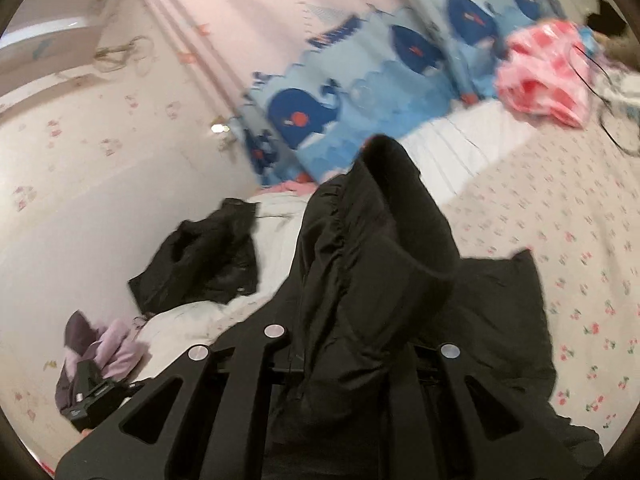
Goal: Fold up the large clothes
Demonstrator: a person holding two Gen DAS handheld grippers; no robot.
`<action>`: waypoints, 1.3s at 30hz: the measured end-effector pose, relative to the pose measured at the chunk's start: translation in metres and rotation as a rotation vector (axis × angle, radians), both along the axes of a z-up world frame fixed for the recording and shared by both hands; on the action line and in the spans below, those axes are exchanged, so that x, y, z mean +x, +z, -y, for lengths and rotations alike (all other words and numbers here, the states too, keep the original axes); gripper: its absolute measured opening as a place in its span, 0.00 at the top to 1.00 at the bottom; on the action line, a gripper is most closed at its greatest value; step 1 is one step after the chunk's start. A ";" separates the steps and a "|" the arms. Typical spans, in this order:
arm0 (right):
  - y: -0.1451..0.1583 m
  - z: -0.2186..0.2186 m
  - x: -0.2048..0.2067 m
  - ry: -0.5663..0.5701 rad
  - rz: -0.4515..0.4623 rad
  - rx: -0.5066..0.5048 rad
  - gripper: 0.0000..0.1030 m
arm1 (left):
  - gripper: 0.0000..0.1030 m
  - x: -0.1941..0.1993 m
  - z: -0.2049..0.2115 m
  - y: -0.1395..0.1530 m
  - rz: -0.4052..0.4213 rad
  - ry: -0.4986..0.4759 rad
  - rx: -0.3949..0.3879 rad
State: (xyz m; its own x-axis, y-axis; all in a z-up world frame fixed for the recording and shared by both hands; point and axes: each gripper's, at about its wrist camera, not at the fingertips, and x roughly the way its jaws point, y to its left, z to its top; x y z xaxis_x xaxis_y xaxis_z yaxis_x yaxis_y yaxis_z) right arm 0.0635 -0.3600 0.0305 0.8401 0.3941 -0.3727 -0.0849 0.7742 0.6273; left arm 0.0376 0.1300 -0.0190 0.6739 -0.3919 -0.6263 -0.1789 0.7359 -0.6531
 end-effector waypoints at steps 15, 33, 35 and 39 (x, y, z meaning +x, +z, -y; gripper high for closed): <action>-0.087 0.059 0.011 -0.133 -0.274 0.099 0.91 | 0.09 0.031 0.014 -0.057 -0.159 0.004 0.093; -0.124 0.109 -0.015 -0.239 -0.402 0.343 0.74 | 0.07 0.031 0.035 -0.047 -0.130 -0.050 0.236; -0.121 0.121 -0.025 -0.312 -0.415 0.350 0.63 | 0.07 0.029 0.039 -0.044 -0.128 -0.054 0.298; -0.093 0.147 -0.057 -0.499 -0.326 0.322 0.49 | 0.07 0.030 0.029 -0.045 -0.166 -0.012 0.269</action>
